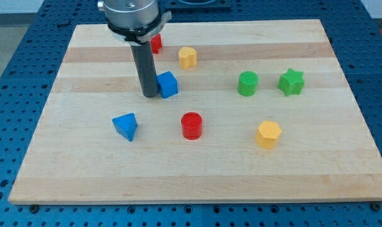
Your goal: Push the blue cube towards green circle
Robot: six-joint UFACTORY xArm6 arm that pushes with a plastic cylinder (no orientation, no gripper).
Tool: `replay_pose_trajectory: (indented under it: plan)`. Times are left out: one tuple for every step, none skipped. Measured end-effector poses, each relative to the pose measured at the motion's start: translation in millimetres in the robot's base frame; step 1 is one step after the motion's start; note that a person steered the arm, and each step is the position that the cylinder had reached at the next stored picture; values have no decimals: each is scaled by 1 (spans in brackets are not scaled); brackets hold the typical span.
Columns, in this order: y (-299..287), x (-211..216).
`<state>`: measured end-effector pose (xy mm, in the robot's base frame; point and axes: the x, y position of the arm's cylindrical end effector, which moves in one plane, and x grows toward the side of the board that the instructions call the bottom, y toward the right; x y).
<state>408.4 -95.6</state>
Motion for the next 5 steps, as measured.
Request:
replay_pose_trajectory:
  plan:
    - [0,-12]
    - [12,-18]
    - [43,-18]
    - [74,-18]
    - [91,-18]
